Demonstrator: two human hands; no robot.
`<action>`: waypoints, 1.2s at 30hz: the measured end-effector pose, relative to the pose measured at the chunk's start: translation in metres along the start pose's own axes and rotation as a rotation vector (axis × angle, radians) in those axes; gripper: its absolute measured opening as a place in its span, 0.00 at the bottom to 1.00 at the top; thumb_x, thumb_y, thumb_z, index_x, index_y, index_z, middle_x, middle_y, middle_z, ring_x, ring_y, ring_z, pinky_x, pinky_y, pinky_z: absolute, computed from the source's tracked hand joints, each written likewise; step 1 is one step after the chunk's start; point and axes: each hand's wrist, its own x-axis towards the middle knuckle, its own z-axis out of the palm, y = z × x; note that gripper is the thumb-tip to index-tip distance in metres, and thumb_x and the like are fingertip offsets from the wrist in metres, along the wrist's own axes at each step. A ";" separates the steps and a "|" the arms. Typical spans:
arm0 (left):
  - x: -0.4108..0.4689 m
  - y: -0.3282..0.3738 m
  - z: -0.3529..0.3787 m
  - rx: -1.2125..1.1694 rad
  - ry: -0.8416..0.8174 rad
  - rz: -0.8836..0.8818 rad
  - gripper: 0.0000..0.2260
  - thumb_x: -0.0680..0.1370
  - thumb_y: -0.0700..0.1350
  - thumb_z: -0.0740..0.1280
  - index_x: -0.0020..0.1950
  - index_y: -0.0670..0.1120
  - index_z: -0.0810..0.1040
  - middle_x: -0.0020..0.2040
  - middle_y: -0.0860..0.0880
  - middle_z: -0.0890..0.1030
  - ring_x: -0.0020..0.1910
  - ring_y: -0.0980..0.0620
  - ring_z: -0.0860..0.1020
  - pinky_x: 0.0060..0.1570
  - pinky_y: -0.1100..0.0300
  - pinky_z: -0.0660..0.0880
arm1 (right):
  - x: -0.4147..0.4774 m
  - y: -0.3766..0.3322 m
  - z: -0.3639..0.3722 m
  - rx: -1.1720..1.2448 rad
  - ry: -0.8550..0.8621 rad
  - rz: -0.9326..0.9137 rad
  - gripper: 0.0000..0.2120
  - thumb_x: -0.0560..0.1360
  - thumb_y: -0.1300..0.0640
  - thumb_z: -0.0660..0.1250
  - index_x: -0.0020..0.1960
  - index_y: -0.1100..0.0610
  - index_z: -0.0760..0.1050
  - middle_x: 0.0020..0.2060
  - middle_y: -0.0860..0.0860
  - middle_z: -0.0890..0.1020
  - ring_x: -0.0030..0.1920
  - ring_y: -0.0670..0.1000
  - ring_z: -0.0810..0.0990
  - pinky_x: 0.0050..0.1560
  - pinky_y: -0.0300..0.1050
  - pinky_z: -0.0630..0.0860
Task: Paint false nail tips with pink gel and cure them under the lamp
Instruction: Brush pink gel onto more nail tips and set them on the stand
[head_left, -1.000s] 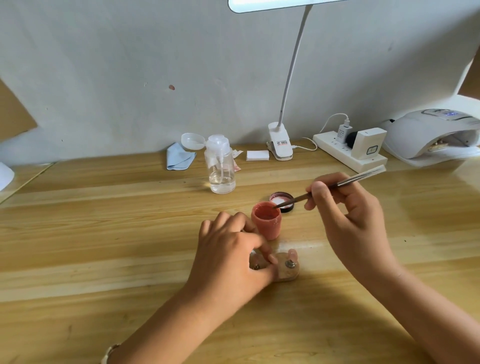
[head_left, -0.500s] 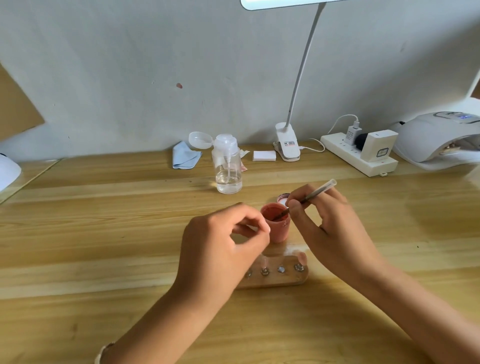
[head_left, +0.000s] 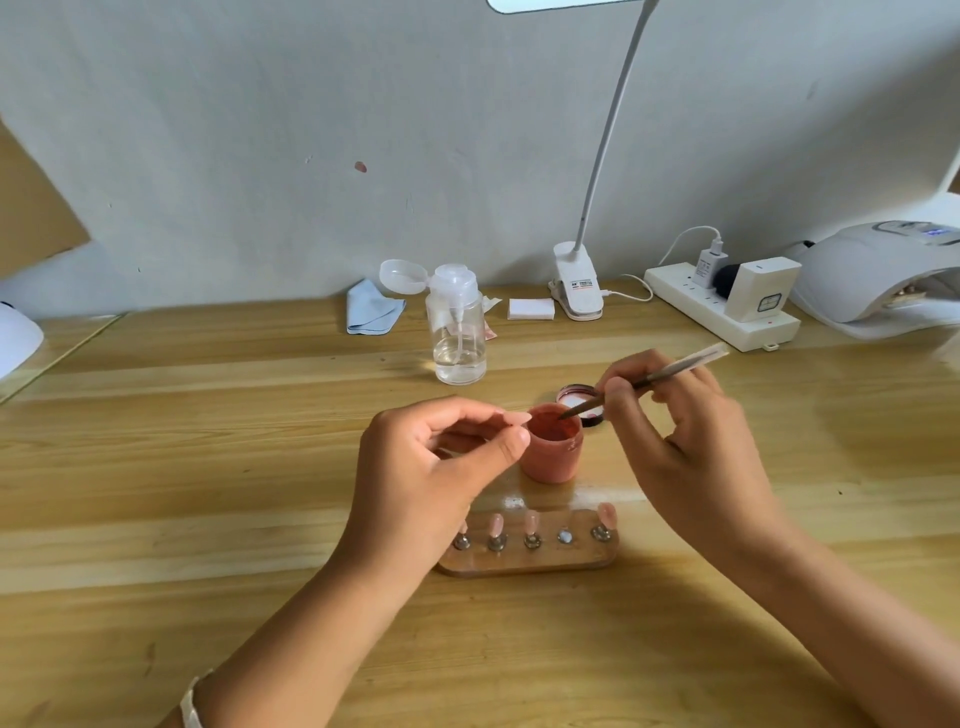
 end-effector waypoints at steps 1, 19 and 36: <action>0.000 -0.001 0.000 0.002 0.000 0.004 0.07 0.70 0.44 0.78 0.44 0.56 0.87 0.40 0.54 0.86 0.37 0.47 0.83 0.31 0.42 0.79 | 0.000 0.000 -0.002 0.044 0.035 0.019 0.07 0.79 0.55 0.62 0.44 0.51 0.76 0.41 0.44 0.81 0.49 0.41 0.76 0.48 0.28 0.67; 0.002 -0.004 0.001 0.018 -0.055 -0.029 0.04 0.71 0.43 0.77 0.43 0.52 0.87 0.37 0.55 0.85 0.30 0.61 0.76 0.26 0.73 0.68 | -0.009 -0.014 -0.015 0.728 0.070 0.072 0.07 0.78 0.61 0.61 0.45 0.57 0.77 0.37 0.45 0.82 0.40 0.44 0.81 0.49 0.32 0.74; 0.002 -0.004 0.002 -0.023 -0.076 -0.068 0.04 0.70 0.45 0.78 0.44 0.49 0.87 0.40 0.53 0.86 0.36 0.60 0.80 0.32 0.71 0.72 | -0.007 -0.011 -0.015 0.683 0.122 0.131 0.09 0.75 0.64 0.59 0.42 0.58 0.77 0.34 0.44 0.81 0.38 0.42 0.80 0.46 0.31 0.74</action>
